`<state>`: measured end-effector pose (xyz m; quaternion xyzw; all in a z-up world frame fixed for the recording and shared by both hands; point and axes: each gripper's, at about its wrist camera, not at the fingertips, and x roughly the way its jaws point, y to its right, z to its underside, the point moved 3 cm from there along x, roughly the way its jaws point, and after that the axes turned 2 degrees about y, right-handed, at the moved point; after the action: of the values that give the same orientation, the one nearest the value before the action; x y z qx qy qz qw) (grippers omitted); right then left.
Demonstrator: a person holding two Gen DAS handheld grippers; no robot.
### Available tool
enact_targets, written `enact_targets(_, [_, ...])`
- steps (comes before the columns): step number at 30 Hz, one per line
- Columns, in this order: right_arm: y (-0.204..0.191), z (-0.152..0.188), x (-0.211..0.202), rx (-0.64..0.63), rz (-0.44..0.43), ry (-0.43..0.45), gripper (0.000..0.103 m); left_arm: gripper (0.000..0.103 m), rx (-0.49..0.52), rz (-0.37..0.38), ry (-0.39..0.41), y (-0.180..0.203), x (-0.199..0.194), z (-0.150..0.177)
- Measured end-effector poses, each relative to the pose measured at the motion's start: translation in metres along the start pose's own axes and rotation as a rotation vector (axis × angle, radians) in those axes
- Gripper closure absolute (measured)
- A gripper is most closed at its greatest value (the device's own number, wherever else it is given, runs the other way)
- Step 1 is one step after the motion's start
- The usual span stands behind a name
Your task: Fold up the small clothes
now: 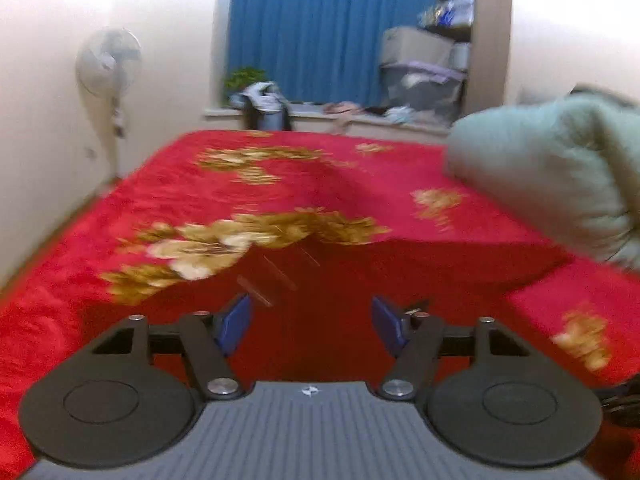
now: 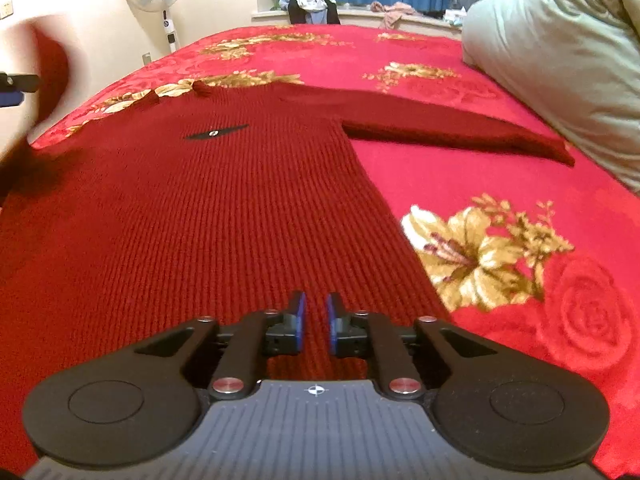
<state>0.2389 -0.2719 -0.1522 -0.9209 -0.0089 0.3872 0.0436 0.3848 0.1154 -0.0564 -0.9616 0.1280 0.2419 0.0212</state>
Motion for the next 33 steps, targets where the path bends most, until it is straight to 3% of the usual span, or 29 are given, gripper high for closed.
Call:
enact_targets(3, [-0.005,-0.003,-0.003,0.018,-0.052,0.006,0.089,0.031,-0.155,-0.042,-0.037,-0.045,0.002,0.004])
enact_targets(8, [-0.028,-0.034,0.0,0.092,-0.201,0.025,0.084,0.033,-0.398,-0.274,-0.138,-0.135,0.005,0.022])
enact_targets(14, [-0.087,-0.096,0.068,0.306,-0.396,-0.004,0.063,0.033,-0.444,-0.377,-0.093,-0.175,-0.019,0.019])
enact_targets(17, [-0.118,-0.114,0.113,0.392,-0.422,-0.058,0.059,0.033,-0.435,-0.381,-0.08,-0.177,-0.025,0.023])
enact_targets(19, [-0.134,-0.119,0.145,0.437,-0.395,-0.106,0.059,0.033,-0.426,-0.374,-0.083,-0.172,-0.028,0.024])
enact_targets(21, [-0.143,-0.126,0.164,0.48,-0.33,-0.084,0.06,0.033,-0.415,-0.375,-0.088,-0.173,-0.027,0.025])
enact_targets(24, [-0.152,-0.142,0.176,0.486,-0.239,-0.051,0.093,0.033,-0.414,-0.368,-0.083,-0.168,-0.024,0.024])
enact_targets(26, [-0.155,-0.156,0.176,0.461,-0.232,-0.021,0.094,0.033,-0.407,-0.358,-0.086,-0.166,-0.02,0.022])
enact_targets(29, [-0.15,-0.185,0.144,0.338,-0.234,0.191,0.095,0.033,-0.391,-0.337,-0.101,-0.162,-0.011,0.02])
enact_targets(31, [-0.138,-0.199,0.12,0.279,-0.176,0.332,0.095,0.033,-0.386,-0.319,-0.109,-0.157,-0.005,0.02])
enact_targets(33, [-0.117,-0.205,0.11,0.275,-0.095,0.41,0.094,0.033,-0.374,-0.298,-0.122,-0.15,0.002,0.021])
